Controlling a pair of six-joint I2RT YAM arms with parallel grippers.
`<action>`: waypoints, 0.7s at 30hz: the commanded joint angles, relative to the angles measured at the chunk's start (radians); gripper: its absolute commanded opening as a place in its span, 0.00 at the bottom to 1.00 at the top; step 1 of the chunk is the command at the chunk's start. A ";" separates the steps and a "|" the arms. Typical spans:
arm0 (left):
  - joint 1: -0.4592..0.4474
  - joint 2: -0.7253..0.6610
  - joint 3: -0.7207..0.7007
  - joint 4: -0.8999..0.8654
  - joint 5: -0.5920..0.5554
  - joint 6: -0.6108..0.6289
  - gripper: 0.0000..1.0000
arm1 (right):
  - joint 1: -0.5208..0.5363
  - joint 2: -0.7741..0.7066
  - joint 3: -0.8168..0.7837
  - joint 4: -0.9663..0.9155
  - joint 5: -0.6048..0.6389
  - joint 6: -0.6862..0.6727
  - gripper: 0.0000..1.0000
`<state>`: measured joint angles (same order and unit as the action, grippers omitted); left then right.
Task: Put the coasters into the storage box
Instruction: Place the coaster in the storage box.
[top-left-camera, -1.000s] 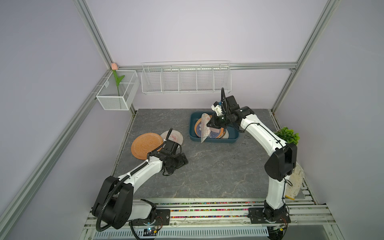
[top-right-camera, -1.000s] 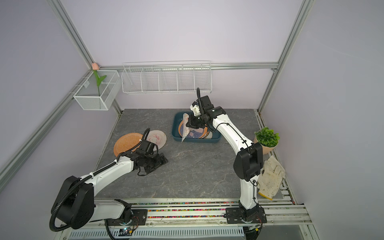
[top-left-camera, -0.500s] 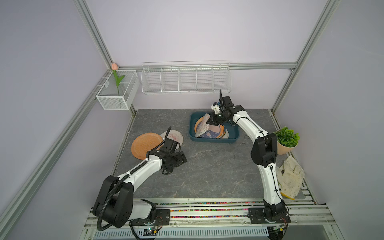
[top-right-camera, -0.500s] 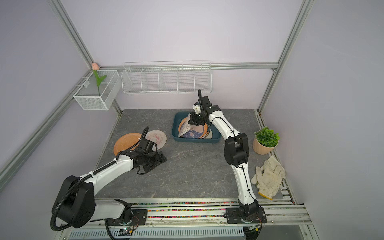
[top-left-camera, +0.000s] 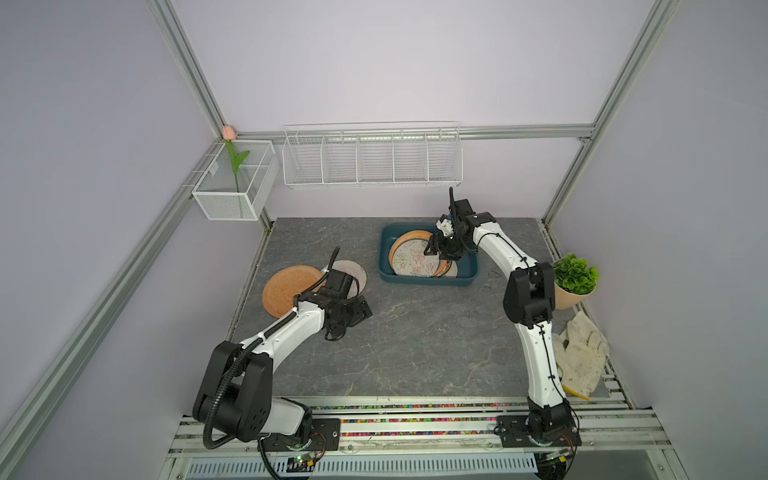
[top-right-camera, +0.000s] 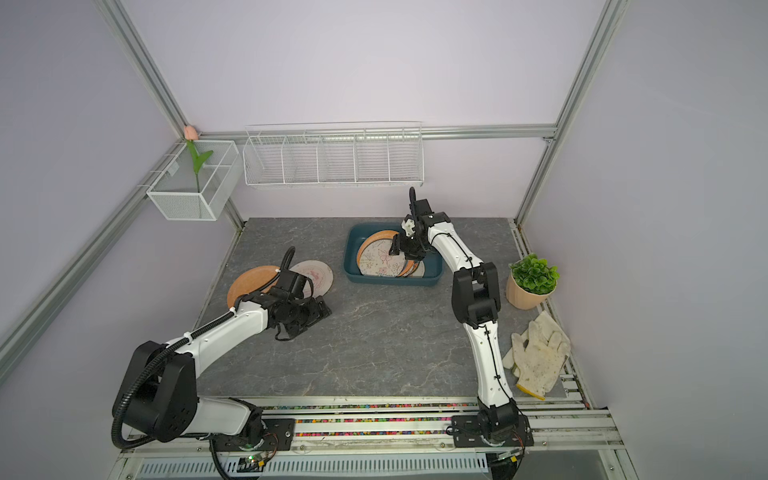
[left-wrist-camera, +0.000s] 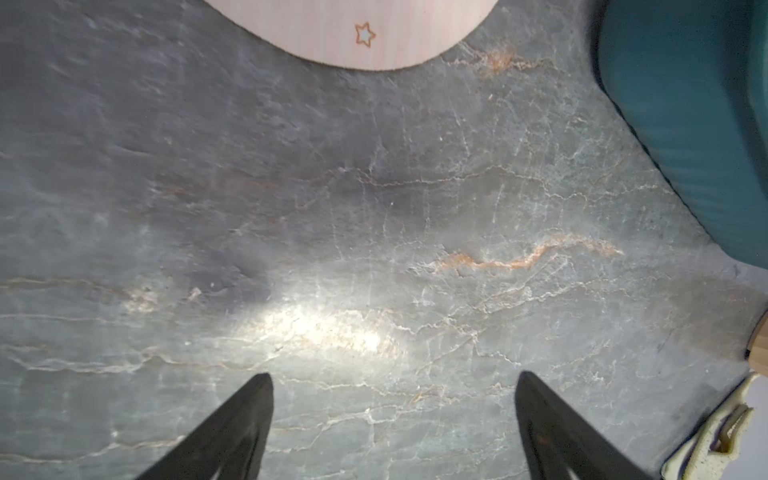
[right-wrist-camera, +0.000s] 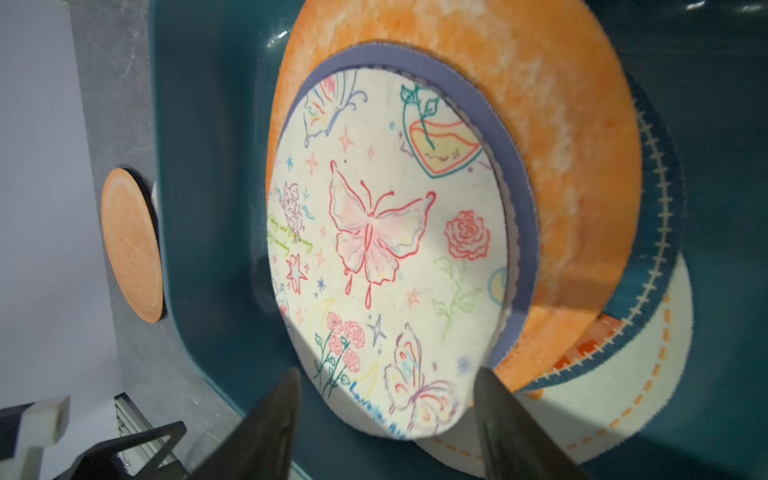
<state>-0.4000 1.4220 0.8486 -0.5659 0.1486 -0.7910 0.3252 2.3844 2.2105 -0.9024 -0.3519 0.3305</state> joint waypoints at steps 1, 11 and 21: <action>0.022 0.023 0.043 -0.030 -0.032 0.031 0.91 | 0.005 -0.057 -0.030 -0.020 0.017 -0.023 0.78; 0.088 0.126 0.246 -0.100 -0.146 0.120 0.77 | 0.005 -0.229 -0.211 0.055 -0.028 0.019 0.79; 0.206 0.400 0.585 -0.150 -0.207 0.197 0.54 | 0.012 -0.449 -0.487 0.143 -0.102 0.077 0.78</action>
<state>-0.2150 1.7588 1.3533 -0.6682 -0.0151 -0.6403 0.3317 1.9812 1.7855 -0.7979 -0.4088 0.3813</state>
